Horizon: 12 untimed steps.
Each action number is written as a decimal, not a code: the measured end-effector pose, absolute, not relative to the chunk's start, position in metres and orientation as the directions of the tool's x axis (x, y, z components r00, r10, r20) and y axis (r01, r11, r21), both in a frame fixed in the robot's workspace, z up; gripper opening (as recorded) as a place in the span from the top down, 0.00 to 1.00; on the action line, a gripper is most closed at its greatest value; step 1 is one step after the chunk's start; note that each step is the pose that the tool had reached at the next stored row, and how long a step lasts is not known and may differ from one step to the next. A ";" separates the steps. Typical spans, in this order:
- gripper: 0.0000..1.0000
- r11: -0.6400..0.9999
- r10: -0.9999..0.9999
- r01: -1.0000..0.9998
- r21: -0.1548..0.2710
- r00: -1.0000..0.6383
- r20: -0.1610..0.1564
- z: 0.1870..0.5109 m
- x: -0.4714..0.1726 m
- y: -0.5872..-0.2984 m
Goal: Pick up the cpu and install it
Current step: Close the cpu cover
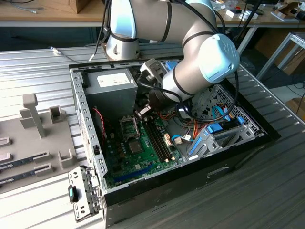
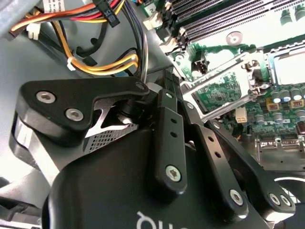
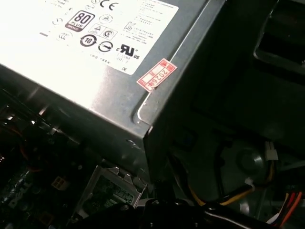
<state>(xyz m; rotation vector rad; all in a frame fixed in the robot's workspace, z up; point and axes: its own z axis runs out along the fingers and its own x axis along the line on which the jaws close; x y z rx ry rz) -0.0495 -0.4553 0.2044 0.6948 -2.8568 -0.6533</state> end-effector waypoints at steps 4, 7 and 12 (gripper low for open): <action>0.89 0.798 -0.465 -0.409 0.443 -0.885 0.021 0.197 -0.049 -0.455; 0.89 0.794 -0.465 -0.409 0.451 -0.885 0.017 0.196 -0.051 -0.455; 0.89 0.787 -0.466 -0.409 0.461 -0.885 0.011 0.196 -0.053 -0.459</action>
